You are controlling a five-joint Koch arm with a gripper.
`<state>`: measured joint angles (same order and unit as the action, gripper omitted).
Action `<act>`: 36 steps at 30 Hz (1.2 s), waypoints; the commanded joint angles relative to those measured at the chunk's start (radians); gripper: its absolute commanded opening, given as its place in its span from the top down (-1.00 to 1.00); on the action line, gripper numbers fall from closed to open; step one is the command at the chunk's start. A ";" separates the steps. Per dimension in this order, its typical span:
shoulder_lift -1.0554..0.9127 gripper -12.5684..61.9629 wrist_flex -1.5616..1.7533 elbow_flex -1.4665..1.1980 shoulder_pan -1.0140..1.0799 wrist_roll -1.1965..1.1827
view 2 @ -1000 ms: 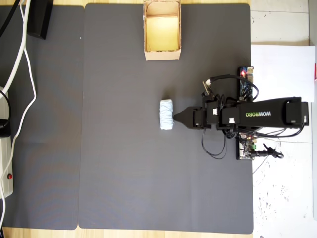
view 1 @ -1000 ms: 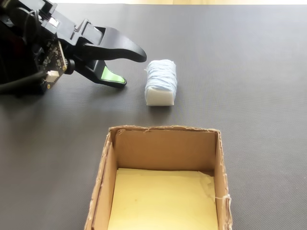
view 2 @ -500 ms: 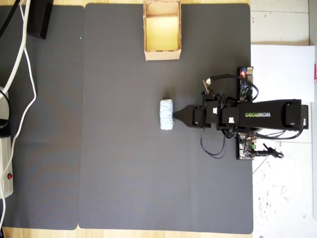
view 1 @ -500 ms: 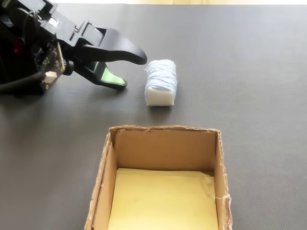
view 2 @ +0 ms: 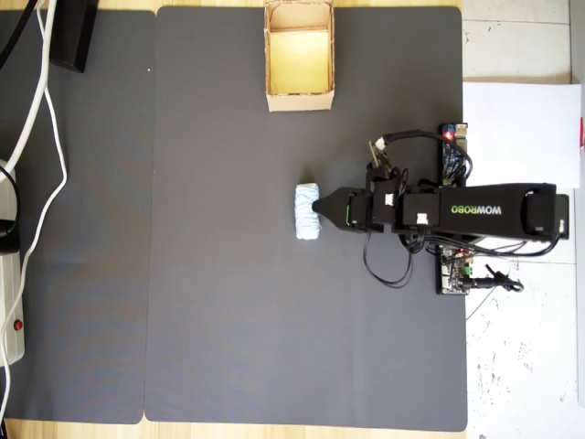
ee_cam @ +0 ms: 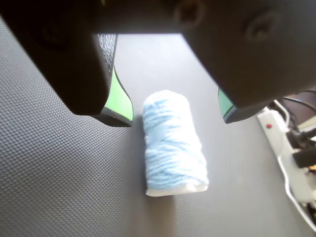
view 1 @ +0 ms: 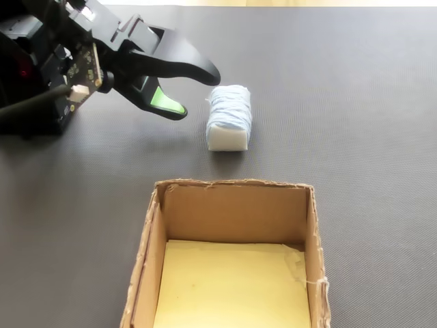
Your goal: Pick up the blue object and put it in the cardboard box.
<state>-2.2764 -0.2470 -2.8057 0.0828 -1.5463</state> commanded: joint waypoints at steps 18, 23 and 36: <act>0.379 -0.24 -0.387 0.508 -0.048 -0.040; 0.472 -0.23 -0.394 0.551 -0.052 -0.040; 0.727 -0.12 -0.321 0.657 -0.055 -0.049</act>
<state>-1.5647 -0.6397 -2.2074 0.0383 -1.5417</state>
